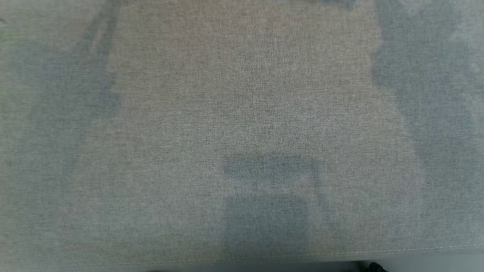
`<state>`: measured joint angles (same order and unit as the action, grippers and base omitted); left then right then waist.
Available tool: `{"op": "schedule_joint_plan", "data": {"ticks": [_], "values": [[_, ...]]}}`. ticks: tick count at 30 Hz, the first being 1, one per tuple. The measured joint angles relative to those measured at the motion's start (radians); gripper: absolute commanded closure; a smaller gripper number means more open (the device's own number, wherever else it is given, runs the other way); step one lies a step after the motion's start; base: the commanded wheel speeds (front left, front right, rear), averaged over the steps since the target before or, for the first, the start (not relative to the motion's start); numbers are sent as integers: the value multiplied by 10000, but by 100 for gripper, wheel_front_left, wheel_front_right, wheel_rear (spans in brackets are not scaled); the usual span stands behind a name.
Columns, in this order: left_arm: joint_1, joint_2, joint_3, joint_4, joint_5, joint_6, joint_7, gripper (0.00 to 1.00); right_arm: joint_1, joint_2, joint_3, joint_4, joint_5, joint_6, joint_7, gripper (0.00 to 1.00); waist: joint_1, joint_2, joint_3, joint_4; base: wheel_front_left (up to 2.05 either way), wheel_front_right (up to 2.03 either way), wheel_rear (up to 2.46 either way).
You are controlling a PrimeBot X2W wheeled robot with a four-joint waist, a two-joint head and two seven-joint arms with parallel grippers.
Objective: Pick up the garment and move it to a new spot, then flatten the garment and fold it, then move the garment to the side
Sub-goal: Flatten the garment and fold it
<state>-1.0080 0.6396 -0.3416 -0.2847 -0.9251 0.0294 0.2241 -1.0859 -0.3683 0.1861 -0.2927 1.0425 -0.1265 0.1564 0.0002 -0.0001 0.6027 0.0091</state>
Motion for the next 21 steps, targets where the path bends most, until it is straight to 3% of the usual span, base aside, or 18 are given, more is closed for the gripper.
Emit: {"op": "schedule_joint_plan", "data": {"ticks": [4, 7, 16, 21], "values": [[1801, -932, -788, 995, 451, -314, -1103, 100, 2358, 430, 307, 17, 77, -21, -313, 100, 1, 1, 510, -28, 0, 0, 0], [3157, -1306, -1145, 1818, 633, -489, -1893, 100, 4221, 752, 545, 77, 316, -50, -631, 100, 1, 1, 615, -49, 0, 0, 0], [5526, -1386, -1336, 3001, 614, -706, -3108, 100, 7632, 447, 961, 77, 512, 295, -940, 100, -3, 1, -245, -71, 0, 0, 0], [6224, -1442, -1492, 3463, 560, -834, -3452, 100, 8975, -102, 1244, 84, 598, 579, -769, 100, -3, 1, -954, -58, 0, 0, 0]]}}
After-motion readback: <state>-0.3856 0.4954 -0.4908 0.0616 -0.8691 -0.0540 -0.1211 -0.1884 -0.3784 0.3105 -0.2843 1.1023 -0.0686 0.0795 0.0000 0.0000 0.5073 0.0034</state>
